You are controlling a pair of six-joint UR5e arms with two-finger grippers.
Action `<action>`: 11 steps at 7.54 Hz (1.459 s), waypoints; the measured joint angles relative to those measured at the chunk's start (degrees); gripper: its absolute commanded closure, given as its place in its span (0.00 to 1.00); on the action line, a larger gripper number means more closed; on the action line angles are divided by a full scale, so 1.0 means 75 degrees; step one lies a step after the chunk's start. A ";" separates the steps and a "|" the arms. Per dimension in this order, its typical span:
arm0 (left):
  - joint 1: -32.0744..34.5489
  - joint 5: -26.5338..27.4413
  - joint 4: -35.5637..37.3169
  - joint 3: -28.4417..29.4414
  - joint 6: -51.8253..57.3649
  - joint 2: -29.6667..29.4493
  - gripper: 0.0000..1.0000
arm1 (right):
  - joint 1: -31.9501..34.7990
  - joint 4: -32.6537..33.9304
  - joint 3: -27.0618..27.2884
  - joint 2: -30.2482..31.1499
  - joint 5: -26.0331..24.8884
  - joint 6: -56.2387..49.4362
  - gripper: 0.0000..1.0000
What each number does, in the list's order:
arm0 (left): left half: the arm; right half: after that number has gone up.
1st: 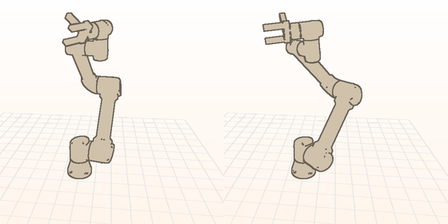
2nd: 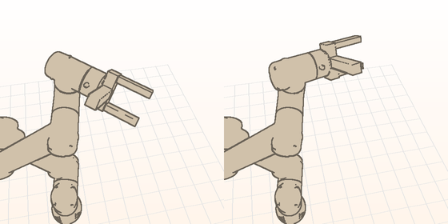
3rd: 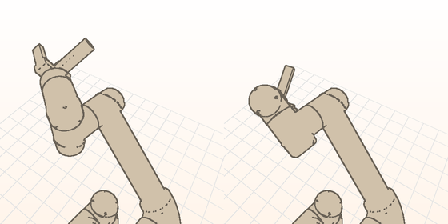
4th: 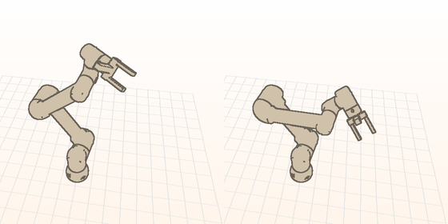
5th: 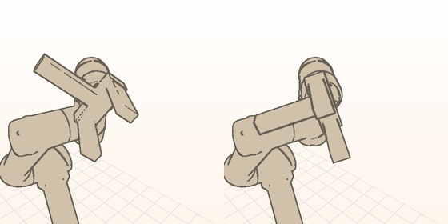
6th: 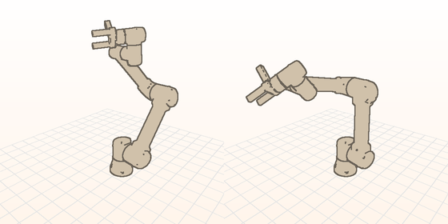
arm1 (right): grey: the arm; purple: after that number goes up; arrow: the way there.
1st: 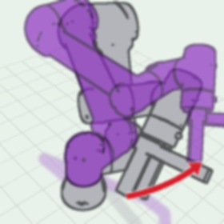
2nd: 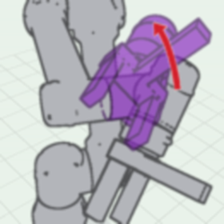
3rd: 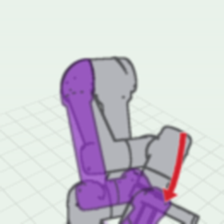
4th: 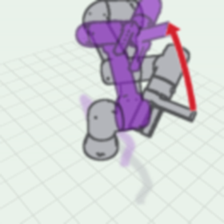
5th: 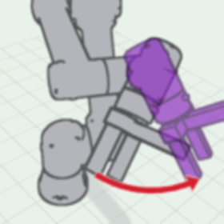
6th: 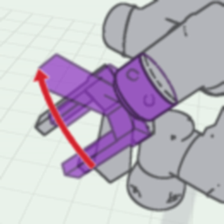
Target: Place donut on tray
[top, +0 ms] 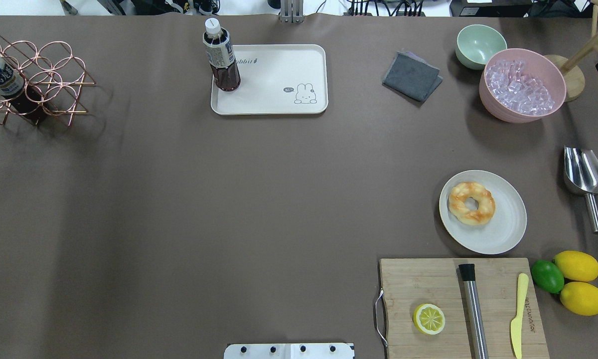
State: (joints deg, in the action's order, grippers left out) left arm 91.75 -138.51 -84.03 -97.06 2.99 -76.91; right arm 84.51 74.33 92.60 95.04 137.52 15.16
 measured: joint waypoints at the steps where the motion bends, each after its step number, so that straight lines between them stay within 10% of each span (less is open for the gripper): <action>1: -0.0006 0.0000 -0.0011 0.0030 0.0000 0.0000 0.02 | -0.0232 -0.0006 0.0200 -0.0010 0.0025 0.0399 0.00; 11: -0.0011 -0.0001 -0.0023 0.0093 0.0029 -0.0054 0.02 | -0.3545 -0.2748 0.0752 0.0324 -0.1035 0.4920 0.02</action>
State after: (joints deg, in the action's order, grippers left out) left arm 91.67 -138.52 -84.20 -96.37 3.21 -77.31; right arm 57.92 53.72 98.24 97.47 129.76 52.06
